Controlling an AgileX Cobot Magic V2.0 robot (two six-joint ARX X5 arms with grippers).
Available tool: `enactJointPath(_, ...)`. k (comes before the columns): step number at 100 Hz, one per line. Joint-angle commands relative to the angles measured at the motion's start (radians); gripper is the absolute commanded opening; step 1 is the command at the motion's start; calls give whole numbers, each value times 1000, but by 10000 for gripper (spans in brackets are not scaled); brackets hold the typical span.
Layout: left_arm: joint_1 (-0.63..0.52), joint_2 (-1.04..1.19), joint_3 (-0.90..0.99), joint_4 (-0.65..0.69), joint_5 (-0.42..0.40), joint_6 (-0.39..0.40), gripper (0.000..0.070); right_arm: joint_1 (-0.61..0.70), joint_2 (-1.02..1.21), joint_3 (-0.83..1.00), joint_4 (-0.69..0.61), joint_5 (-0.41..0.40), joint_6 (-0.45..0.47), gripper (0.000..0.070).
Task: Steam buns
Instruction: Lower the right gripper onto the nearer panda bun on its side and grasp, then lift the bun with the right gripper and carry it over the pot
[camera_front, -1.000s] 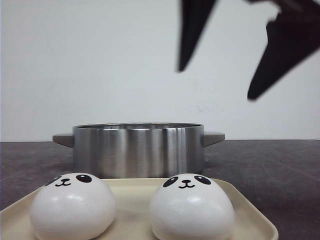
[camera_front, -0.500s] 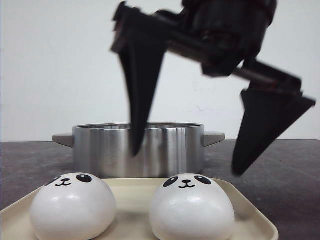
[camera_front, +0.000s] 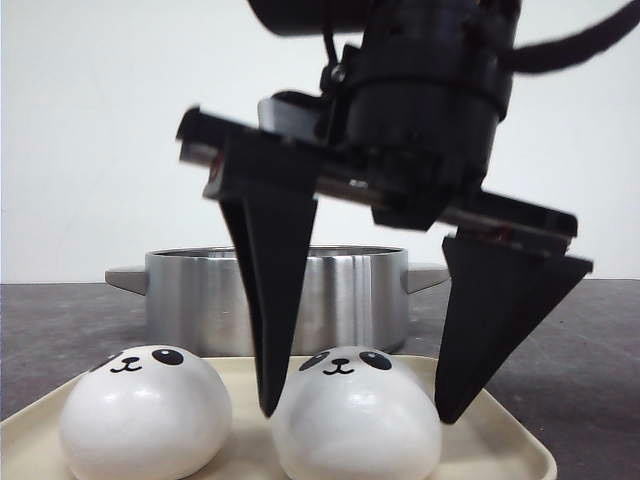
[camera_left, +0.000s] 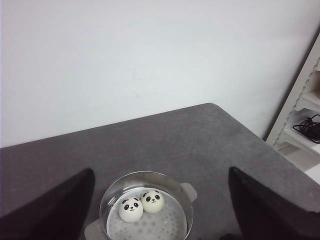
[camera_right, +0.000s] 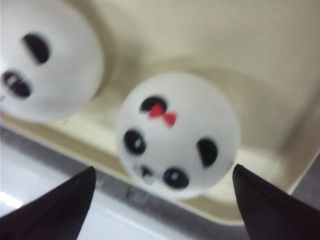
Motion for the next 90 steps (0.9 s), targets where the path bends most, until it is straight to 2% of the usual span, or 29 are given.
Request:
enactJointPath(1,-8,6,25,13,-2,16,498,8,36,16,14,16,6,532)
enactJointPath(7,-8,7,25,12,-2,16,498,6,49,16,28,25,6,523)
enactJointPath(11,-8,8,25,13,-2,16,498,2,56,16,36,26,3,483)
enactJointPath(32,-8,11,25,12,-2,16,498,-2,77,16,41,64,-68,0)
enactJointPath(42,-8,11,25,12,-2,16,498,-2,71,19,40,104,-85,0)
enactJointPath(51,-7,11,25,12,-3,16,498,-2,35,48,7,107,-104,0)
enactJointPath(66,-7,11,25,12,-3,17,498,14,-77,189,-56,132,-148,0)
enactJointPath(74,-7,11,25,12,-3,17,498,23,-125,306,-85,191,-187,0)
enactJointPath(84,-7,11,25,12,-5,19,498,12,-141,462,-95,306,-285,0)
enactJointPath(90,-7,11,25,12,-9,20,498,-26,-134,542,-92,330,-345,0)
